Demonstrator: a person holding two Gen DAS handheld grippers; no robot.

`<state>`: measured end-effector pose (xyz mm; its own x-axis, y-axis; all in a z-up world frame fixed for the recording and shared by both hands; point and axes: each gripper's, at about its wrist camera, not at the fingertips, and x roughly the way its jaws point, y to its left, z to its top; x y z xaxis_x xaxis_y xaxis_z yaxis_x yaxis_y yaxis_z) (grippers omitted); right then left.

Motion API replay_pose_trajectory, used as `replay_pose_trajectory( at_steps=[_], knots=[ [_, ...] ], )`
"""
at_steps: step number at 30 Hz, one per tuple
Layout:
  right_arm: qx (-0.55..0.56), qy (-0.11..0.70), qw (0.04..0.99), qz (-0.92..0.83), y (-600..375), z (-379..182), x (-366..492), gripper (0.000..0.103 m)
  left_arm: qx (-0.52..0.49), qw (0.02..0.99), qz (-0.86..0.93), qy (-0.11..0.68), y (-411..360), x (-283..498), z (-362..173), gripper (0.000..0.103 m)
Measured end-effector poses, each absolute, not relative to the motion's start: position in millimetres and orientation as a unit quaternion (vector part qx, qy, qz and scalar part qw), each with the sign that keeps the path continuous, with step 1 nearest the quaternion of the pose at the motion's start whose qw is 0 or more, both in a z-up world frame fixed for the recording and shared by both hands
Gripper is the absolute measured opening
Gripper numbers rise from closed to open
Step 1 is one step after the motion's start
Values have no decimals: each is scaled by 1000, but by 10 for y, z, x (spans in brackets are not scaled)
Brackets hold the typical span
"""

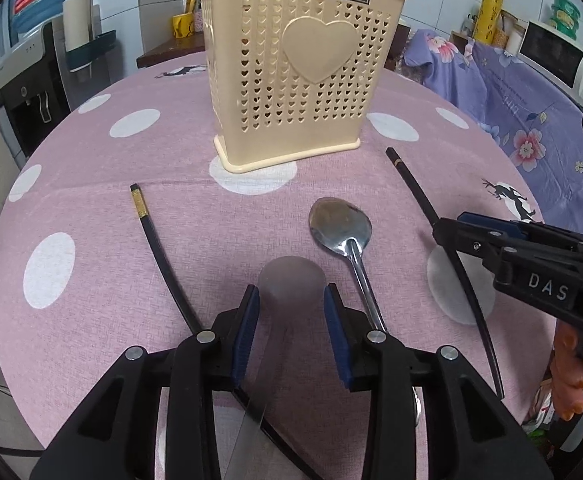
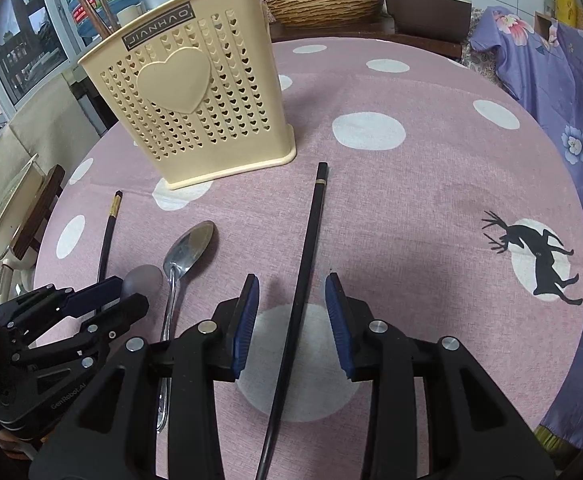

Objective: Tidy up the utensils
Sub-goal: 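Grasp a metal spoon with the left gripper while the right gripper grasps a black chopstick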

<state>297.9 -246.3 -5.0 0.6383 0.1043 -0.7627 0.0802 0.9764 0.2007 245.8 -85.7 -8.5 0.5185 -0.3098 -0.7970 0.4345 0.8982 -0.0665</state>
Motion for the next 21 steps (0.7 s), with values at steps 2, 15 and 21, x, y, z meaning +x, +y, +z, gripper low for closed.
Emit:
replay_pose_trajectory(
  at_steps=[2, 15, 21],
  knots=[
    [108, 426, 898, 6, -2470, -57, 2979, 35, 68, 866, -220, 444, -868, 2456, -72, 34],
    [114, 432, 895, 6, -2503, -105, 2997, 35, 130, 862, -226, 434, -1052, 2494, -100, 51],
    [113, 432, 895, 7, -2504, -109, 3002, 35, 146, 850, -248, 442, -1023, 2517, -91, 51]
  ],
)
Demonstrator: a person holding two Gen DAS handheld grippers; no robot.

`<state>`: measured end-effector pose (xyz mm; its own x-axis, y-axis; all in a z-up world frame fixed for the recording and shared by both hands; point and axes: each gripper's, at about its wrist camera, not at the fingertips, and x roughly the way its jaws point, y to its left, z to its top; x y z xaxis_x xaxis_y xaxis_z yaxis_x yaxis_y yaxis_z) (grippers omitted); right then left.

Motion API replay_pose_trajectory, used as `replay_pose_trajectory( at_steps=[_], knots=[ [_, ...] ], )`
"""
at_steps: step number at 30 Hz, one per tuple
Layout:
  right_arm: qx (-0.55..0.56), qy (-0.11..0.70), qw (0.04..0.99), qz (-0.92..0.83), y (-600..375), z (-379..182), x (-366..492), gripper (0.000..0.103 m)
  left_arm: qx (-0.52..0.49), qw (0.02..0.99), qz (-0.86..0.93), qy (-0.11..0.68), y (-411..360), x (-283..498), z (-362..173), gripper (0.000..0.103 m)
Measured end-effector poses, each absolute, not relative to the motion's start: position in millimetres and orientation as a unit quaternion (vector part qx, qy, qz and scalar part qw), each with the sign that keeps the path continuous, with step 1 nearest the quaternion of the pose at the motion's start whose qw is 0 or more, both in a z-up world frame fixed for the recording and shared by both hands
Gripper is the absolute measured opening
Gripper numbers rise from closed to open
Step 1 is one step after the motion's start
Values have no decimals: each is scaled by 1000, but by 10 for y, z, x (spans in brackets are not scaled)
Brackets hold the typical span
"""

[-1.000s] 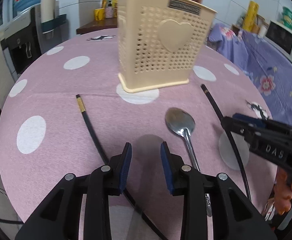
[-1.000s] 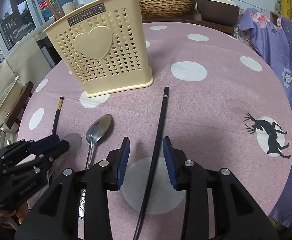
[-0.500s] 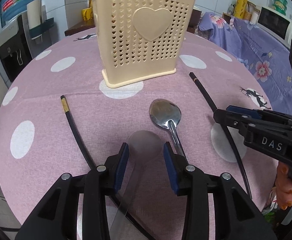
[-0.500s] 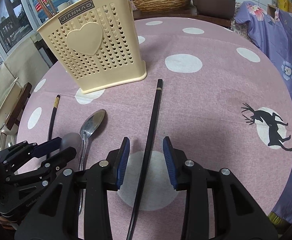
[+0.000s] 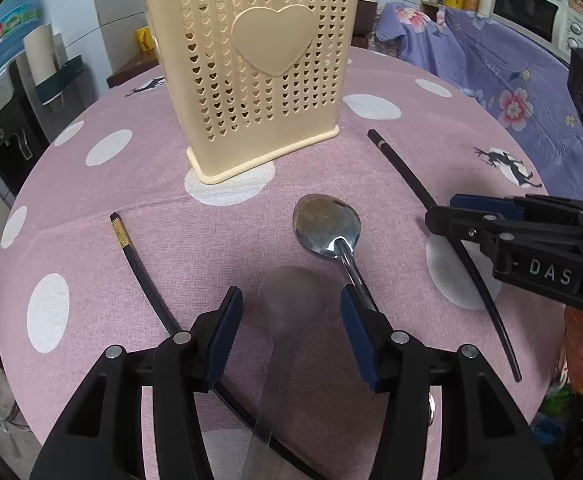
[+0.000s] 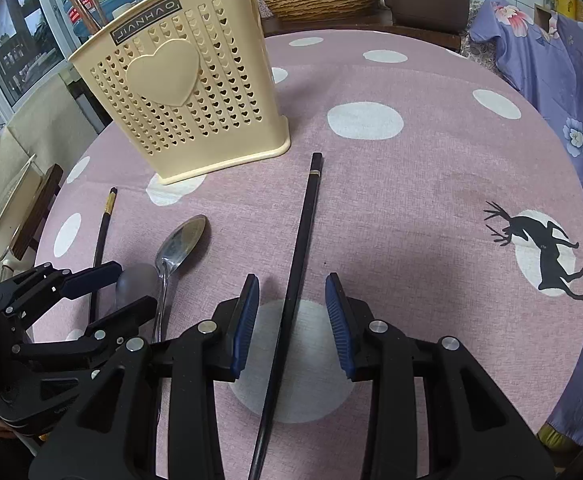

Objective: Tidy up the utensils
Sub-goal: 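Grasp a metal spoon with the left gripper while the right gripper grasps a black chopstick, then lift the spoon and black chopstick and carry both above the holder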

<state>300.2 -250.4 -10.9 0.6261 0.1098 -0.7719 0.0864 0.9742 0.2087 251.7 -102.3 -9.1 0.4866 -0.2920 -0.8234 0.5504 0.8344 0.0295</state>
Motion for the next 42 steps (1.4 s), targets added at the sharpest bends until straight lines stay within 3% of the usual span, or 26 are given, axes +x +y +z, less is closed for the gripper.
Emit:
replay_pose_trajectory(
  at_steps=[6, 10, 20, 30, 37, 42],
  knots=[
    [116, 433, 894, 7, -2505, -110, 3013, 35, 164, 838, -273, 443, -1036, 2538, -92, 50],
    [115, 435, 893, 6, -2501, -108, 3026, 35, 168, 838, -277, 439, -1076, 2538, -85, 37],
    [117, 440, 890, 8, -2479, -88, 3153, 35, 124, 848, -261, 443, -1069, 2620, -11, 36],
    [105, 450, 887, -22, -2490, -75, 3520, 35, 34, 884, -251, 393, -844, 2674, 527, 36],
    [95, 451, 886, -49, -2484, -68, 3706, 10, -6, 898, -257, 358, -855, 2661, 804, 36],
    [111, 451, 885, -38, -2558, -59, 3693, 8, -16, 901, -257, 350, -834, 2667, 858, 36]
  ],
)
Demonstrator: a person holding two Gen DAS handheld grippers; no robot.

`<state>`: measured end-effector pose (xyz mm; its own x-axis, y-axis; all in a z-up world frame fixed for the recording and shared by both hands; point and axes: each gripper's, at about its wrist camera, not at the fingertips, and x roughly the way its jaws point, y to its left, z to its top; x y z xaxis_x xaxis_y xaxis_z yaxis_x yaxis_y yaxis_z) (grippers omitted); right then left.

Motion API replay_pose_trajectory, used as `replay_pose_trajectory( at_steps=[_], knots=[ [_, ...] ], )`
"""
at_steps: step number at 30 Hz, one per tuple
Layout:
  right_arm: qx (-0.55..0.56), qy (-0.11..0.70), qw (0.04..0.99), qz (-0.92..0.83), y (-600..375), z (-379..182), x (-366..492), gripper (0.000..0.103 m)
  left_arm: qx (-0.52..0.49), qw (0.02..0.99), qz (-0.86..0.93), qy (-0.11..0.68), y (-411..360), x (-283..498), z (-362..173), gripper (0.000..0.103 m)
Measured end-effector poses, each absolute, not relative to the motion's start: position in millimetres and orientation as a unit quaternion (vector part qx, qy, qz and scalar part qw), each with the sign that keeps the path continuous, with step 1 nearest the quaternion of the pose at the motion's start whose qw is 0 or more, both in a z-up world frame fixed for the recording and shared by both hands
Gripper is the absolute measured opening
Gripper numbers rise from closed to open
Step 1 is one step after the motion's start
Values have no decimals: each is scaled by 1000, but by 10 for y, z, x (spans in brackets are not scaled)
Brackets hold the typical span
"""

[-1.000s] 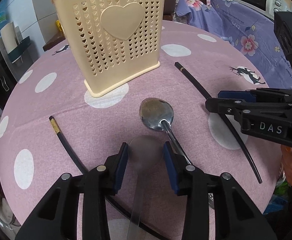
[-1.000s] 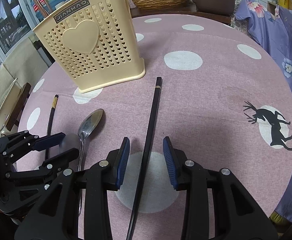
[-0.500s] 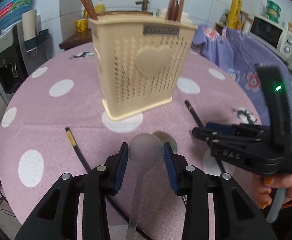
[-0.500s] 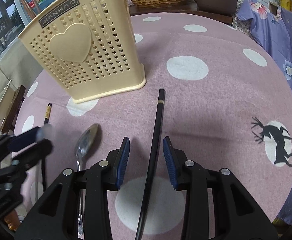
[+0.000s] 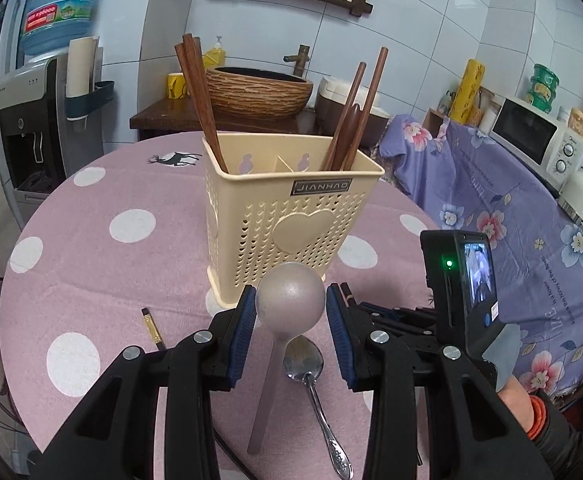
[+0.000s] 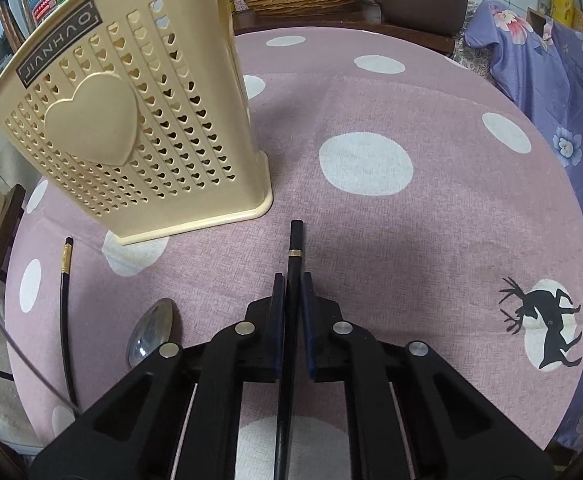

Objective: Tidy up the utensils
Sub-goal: 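Lift the spoon and black chopstick and carry both above the holder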

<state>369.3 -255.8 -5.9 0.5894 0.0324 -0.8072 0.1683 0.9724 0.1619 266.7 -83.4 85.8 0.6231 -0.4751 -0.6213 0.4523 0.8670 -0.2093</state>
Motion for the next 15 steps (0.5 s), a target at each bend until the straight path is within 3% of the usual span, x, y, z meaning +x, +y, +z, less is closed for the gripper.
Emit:
replay_pose_trajectory(
  at_steps=[15],
  knots=[
    [150, 331, 931, 26, -2779, 848, 3061, 8, -67, 915, -244, 314, -534, 2605, 1099, 36]
  ],
)
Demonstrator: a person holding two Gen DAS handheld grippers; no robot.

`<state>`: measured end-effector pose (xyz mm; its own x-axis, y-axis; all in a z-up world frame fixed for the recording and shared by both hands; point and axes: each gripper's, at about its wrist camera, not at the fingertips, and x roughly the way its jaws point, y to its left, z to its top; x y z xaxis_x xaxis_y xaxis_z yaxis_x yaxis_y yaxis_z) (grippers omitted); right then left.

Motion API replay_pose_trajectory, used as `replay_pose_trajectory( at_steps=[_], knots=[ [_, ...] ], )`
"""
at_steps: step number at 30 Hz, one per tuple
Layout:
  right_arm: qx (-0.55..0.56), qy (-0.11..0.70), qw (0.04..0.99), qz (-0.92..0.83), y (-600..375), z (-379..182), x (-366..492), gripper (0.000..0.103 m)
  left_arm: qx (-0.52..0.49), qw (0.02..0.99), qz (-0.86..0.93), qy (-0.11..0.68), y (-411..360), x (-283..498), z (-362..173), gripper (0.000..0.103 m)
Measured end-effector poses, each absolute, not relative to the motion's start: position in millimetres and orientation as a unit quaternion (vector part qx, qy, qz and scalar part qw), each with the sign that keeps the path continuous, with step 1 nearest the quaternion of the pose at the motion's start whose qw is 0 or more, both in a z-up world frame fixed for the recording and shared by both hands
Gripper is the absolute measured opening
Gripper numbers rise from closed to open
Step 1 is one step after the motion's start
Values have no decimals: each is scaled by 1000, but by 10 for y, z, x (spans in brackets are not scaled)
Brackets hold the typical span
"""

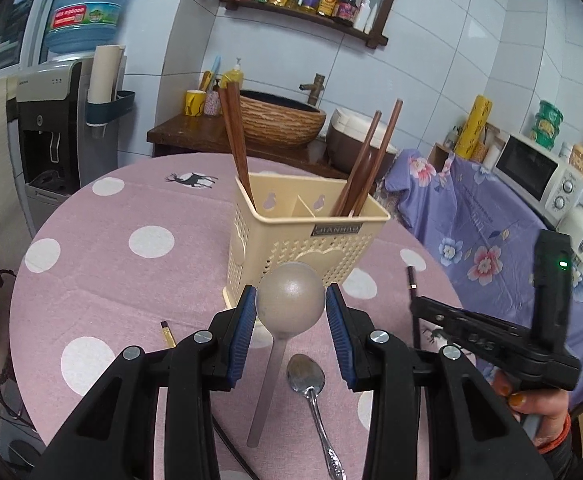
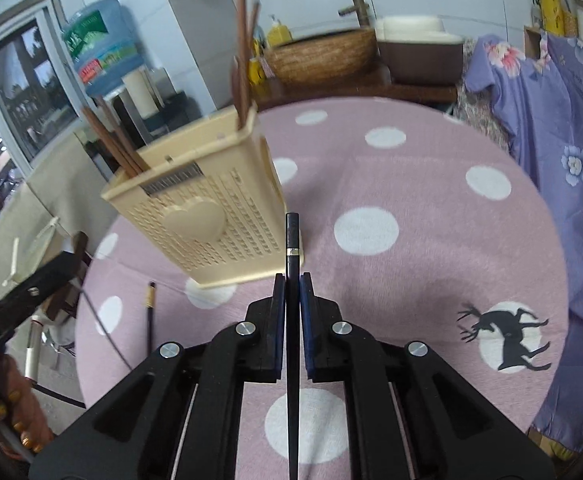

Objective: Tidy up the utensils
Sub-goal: 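Lift the spoon and black chopstick and carry both above the holder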

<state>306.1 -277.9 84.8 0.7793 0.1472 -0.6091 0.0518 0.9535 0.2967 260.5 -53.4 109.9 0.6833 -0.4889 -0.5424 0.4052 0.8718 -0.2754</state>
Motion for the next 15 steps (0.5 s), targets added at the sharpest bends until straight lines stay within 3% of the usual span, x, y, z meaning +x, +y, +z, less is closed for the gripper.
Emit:
replay_pose_trajectory(
  at_steps=[15],
  knots=[
    [121, 253, 958, 64, -2665, 1427, 2533, 8, -123, 916, -249, 289, -452, 2514, 1168, 36]
  ],
)
